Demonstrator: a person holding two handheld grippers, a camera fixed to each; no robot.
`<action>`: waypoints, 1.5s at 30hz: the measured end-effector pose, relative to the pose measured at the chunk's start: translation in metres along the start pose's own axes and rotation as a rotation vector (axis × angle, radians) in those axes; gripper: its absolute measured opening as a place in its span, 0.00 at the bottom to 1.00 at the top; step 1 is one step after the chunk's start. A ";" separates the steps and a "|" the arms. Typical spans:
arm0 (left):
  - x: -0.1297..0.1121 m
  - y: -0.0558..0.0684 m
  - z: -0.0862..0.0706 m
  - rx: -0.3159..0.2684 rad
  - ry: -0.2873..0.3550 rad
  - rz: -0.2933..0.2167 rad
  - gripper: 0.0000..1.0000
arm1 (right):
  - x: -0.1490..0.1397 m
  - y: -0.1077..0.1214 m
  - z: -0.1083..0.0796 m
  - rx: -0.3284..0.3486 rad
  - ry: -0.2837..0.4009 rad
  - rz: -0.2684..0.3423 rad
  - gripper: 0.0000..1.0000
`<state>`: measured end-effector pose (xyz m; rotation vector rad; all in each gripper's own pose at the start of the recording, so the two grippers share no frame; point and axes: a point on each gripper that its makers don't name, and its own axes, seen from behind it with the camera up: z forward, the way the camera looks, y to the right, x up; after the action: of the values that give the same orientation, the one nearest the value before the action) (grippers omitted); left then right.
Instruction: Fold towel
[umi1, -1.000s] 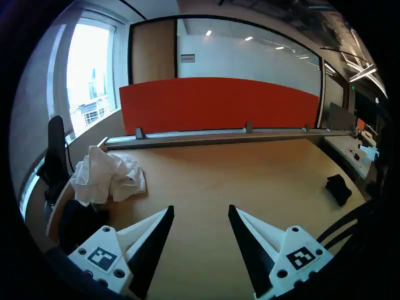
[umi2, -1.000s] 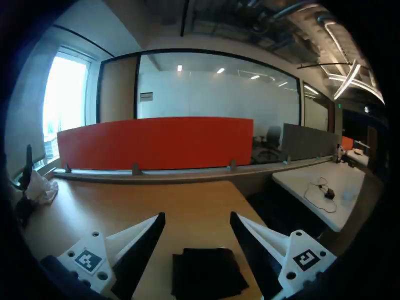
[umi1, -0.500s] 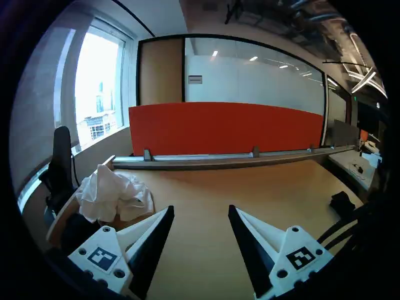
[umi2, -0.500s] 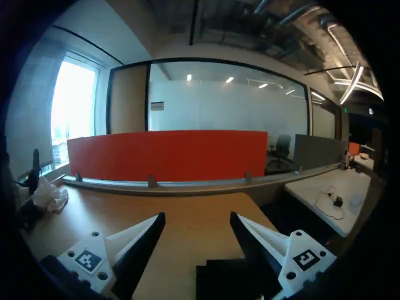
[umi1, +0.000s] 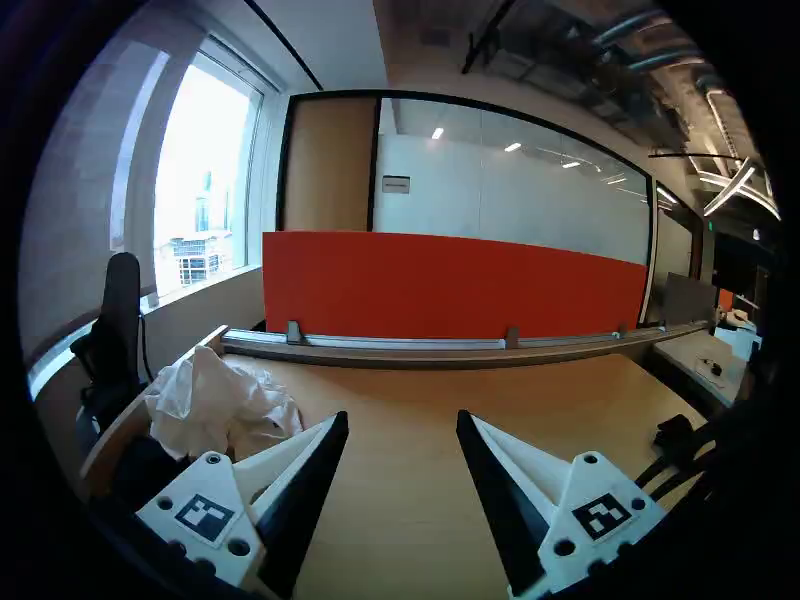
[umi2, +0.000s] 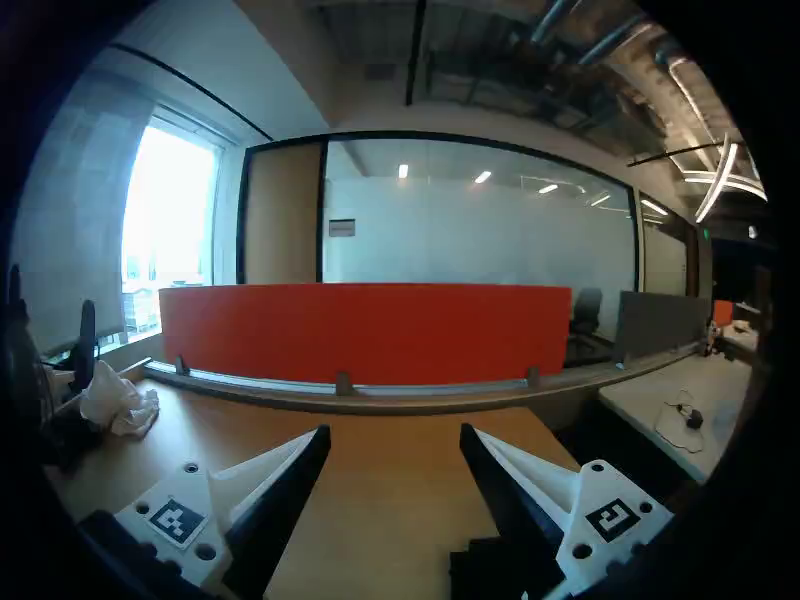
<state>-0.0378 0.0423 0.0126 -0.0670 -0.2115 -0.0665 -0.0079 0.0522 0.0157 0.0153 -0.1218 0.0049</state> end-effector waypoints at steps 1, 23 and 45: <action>0.001 -0.001 0.000 -0.001 0.003 0.002 0.80 | 0.001 -0.004 0.001 0.002 0.002 0.001 1.00; 0.027 -0.015 -0.003 0.008 0.126 0.031 0.80 | 0.022 -0.049 0.011 0.004 0.054 0.026 1.00; -0.012 -0.014 0.006 0.025 0.187 0.143 0.80 | 0.004 -0.065 0.000 -0.018 0.033 -0.049 1.00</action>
<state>-0.0517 0.0296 0.0163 -0.0505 -0.0203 0.0717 -0.0032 -0.0132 0.0152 0.0001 -0.0887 -0.0447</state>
